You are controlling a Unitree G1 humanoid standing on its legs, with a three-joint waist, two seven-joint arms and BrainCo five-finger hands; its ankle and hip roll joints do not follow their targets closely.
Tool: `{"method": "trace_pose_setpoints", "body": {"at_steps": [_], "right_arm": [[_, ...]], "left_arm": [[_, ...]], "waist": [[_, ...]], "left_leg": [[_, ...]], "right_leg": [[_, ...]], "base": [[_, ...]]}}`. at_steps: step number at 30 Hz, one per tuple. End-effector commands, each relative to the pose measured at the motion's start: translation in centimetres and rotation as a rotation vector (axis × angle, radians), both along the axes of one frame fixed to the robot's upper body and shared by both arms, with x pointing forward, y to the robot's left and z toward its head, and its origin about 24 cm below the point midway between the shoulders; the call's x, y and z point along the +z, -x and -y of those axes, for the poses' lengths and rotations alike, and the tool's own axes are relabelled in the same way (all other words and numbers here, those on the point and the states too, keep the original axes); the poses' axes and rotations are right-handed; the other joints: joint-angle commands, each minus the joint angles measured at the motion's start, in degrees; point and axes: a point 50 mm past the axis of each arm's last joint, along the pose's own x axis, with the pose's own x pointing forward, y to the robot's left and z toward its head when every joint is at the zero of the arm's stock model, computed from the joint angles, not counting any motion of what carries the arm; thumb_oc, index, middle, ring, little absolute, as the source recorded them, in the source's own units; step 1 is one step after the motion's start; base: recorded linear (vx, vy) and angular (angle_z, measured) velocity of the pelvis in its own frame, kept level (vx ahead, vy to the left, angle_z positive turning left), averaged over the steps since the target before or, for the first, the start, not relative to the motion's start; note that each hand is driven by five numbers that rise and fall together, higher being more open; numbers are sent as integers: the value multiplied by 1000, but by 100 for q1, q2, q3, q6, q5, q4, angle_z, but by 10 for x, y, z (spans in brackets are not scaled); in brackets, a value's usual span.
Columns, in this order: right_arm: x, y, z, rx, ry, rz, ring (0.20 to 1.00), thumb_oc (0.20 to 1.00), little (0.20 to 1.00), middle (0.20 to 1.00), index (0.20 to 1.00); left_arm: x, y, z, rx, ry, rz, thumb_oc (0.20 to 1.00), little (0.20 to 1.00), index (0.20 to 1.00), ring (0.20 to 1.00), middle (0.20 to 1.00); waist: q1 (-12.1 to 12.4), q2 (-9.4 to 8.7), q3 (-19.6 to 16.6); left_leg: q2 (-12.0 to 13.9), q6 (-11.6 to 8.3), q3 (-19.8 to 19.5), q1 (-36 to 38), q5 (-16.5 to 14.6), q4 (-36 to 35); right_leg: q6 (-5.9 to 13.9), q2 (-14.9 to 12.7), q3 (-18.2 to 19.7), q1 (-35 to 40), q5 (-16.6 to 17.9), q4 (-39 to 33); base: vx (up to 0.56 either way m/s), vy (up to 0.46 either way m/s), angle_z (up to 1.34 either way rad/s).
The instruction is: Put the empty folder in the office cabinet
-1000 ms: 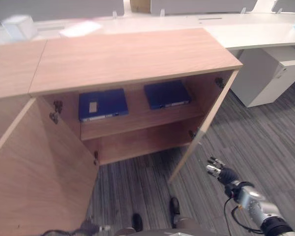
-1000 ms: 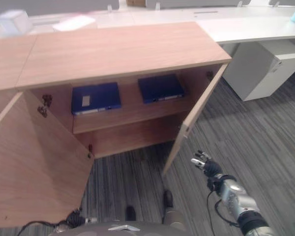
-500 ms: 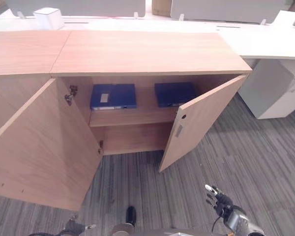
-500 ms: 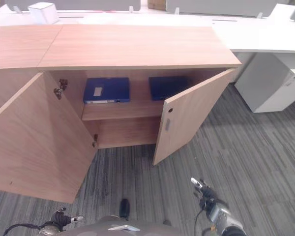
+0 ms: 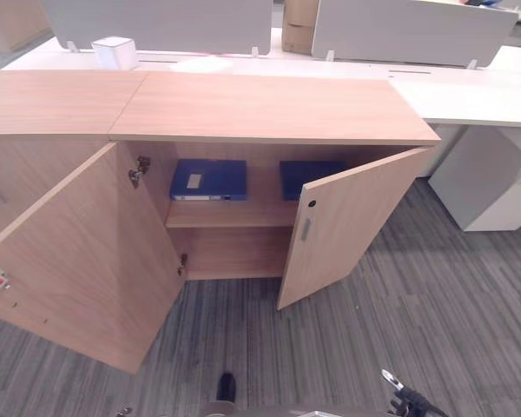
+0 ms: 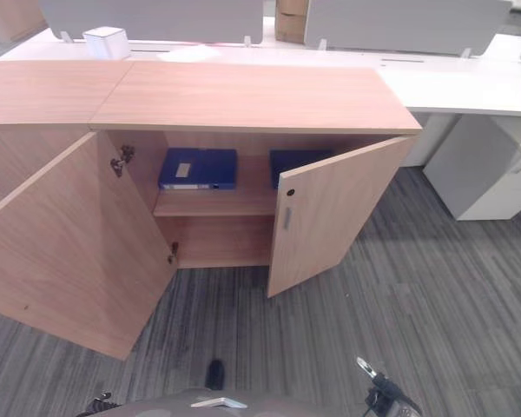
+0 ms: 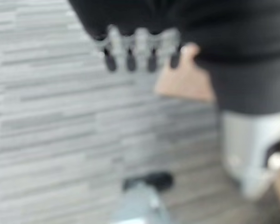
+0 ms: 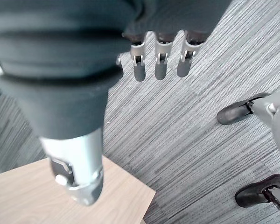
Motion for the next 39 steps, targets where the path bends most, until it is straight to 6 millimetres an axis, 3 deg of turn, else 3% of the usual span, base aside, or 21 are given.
{"method": "trace_pose_setpoints", "body": {"at_steps": [1,3,4,5,6,7,10,14,18,21,29,33,35,38,39], "right_arm": [[10,-27,19,11,82,36,1000,1000,1000,1000,1000],[8,-21,19,20,79,12,1000,1000,1000,1000,1000],[7,-10,23,-6,72,-18,1000,1000,1000,1000,1000],[7,-10,23,-6,71,-18,1000,1000,1000,1000,1000],[4,6,26,-71,58,-56,1000,1000,1000,1000,1000],[4,6,26,-70,58,-56,1000,1000,1000,1000,1000],[-2,34,22,-111,24,-132,1000,1000,1000,1000,1000],[-5,59,21,-122,18,-219,1000,1000,1000,1000,1000],[-3,65,27,-141,29,-240,1000,1000,1000,1000,1000],[-3,66,27,-140,31,-243,1000,1000,1000,1000,1000],[-4,65,26,-105,44,-238,1000,1000,1000,1000,1000],[-4,59,25,-82,53,-214,1000,1000,1000,1000,1000],[-4,57,23,-72,50,-199,1000,1000,1000,1000,1000],[-4,58,23,-59,52,-200,1000,1000,1000,1000,1000],[-4,58,23,-53,49,-197,1000,1000,1000,1000,1000]], "left_arm": [[17,-19,-41,141,-146,87,1000,1000,1000,1000,1000],[20,-15,-50,158,-174,84,1000,1000,1000,1000,1000],[32,-6,-76,216,-252,89,1000,1000,1000,1000,1000],[32,-6,-76,216,-253,89,1000,1000,1000,1000,1000],[50,2,-107,296,-349,120,1000,1000,1000,1000,1000],[51,2,-107,296,-350,120,1000,1000,1000,1000,1000],[80,1,-145,443,-462,233,1000,1000,1000,1000,1000],[111,7,-177,558,-580,327,1000,1000,1000,1000,1000],[133,16,-197,569,-660,327,1000,1000,1000,1000,1000],[137,16,-201,565,-675,329,1000,1000,1000,1000,1000],[143,-16,-198,505,-661,452,1000,1000,1000,1000,1000],[146,-47,-186,476,-613,601,1000,1000,1000,1000,1000],[153,-75,-173,441,-557,750,1000,1000,1000,1000,1000],[158,-90,-165,410,-528,825,1000,1000,1000,1000,1000],[166,-105,-158,381,-503,900,1000,1000,1000,1000,1000]], "waist": [[280,-225,219],[287,-206,197],[320,-167,154],[317,-168,143],[324,-138,65],[320,-142,71],[319,-124,-14],[254,-121,-95],[205,-100,-147],[197,-102,-154],[106,-118,-213],[82,-143,-220],[72,-169,-223],[58,-180,-232],[44,-196,-230]], "left_leg": [[-500,172,-617,108,-615,10],[-481,188,-606,121,-641,7],[-445,220,-488,206,-689,-16],[-445,221,-489,190,-677,-20],[-451,228,-444,287,-676,-30],[-452,228,-445,297,-678,-30],[-464,219,-438,465,-735,-57],[-472,217,-452,618,-830,-57],[-470,219,-421,707,-901,-57],[-471,220,-410,713,-916,-57],[-465,239,-322,760,-995,-57],[-466,244,-296,788,-1025,-57],[-467,248,-295,797,-1041,-57],[-460,247,-285,810,-1053,-57],[-459,245,-284,806,-1059,-57]], "right_leg": [[105,-108,318,-818,130,553],[104,-93,328,-816,131,548],[95,-63,328,-721,105,501],[96,-63,326,-735,117,494],[81,-67,281,-578,88,403],[81,-68,280,-564,89,396],[72,-80,240,-383,27,353],[79,-92,297,-210,-9,298],[108,-108,351,-153,-13,272],[116,-110,366,-159,-10,276],[148,-131,454,-168,15,261],[154,-135,482,-147,28,241],[155,-134,491,-134,35,220],[152,-132,496,-120,31,215],[153,-131,498,-118,33,207]], "base": [[-101,-10,6],[21,6,1],[39,13,1],[116,30,-3],[73,21,-2],[104,30,4],[93,27,7],[76,25,4],[67,28,0],[0,0,0],[20,15,-6],[9,3,-5],[0,0,0],[0,0,0],[-6,-4,-3]]}}
